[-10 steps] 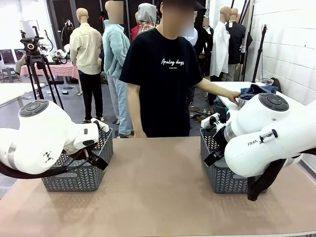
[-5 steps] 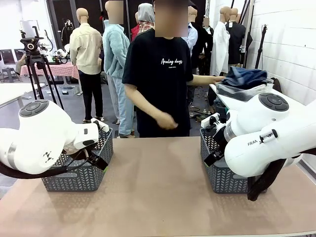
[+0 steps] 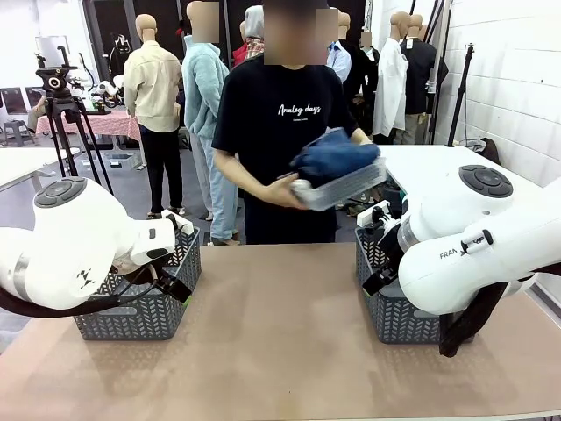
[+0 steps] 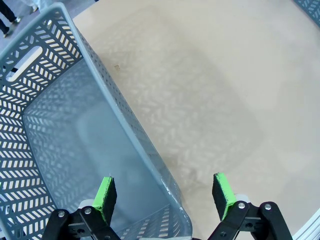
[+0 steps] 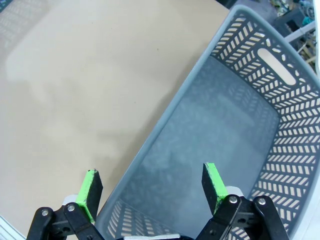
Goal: Sort the tops and bottoms.
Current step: Lift clothes from the center of the table with your left hand.
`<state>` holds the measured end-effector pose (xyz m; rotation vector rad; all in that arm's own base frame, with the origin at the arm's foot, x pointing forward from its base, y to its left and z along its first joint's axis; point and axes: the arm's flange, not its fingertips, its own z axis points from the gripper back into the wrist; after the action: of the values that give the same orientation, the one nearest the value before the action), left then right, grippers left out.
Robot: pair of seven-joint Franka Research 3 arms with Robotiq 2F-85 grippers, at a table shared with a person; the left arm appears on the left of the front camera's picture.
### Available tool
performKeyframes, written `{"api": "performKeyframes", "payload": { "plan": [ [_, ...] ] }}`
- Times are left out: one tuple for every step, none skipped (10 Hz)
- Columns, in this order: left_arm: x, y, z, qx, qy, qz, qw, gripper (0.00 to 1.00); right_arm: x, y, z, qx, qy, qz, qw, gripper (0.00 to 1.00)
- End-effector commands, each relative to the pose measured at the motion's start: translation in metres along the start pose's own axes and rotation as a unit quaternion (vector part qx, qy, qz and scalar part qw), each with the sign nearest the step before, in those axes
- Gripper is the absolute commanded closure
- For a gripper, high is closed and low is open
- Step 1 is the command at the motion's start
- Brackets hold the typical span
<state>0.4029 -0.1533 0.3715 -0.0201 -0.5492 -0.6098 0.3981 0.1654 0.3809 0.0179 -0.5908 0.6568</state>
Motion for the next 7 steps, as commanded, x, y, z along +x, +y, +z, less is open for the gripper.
{"api": "performKeyframes", "payload": {
  "plan": [
    [-0.0005,0.0017,0.0,0.0,0.0,0.002,1.0,0.0,0.0002,-0.0004,0.0003,0.0,-0.001,-0.001,1.0,0.0],
    [-0.0005,0.0017,0.0,0.0,0.0,0.002,1.0,0.0,0.0002,-0.0004,0.0003,0.0,-0.001,-0.001,1.0,0.0],
    [-0.0005,0.0017,0.0,0.0,0.0,0.002,1.0,0.0,0.0002,-0.0004,0.0003,0.0,-0.001,-0.001,1.0,0.0],
    [-0.0005,0.0017,0.0,0.0,0.0,0.002,1.0,0.0,0.0002,-0.0004,0.0003,0.0,-0.001,-0.001,1.0,0.0],
    [-0.0005,0.0017,0.0,0.0,0.0,0.002,1.0,0.0,0.0002,-0.0004,0.0003,0.0,-0.001,-0.001,1.0,0.0],
    [-0.0005,0.0017,0.0,0.0,0.0,0.002,1.0,0.0,0.0002,-0.0004,0.0003,0.0,-0.001,-0.001,1.0,0.0],
    [-0.0005,0.0017,0.0,0.0,0.0,0.002,1.0,0.0,0.0002,-0.0004,0.0003,0.0,-0.001,-0.001,1.0,0.0]
  ]
}}
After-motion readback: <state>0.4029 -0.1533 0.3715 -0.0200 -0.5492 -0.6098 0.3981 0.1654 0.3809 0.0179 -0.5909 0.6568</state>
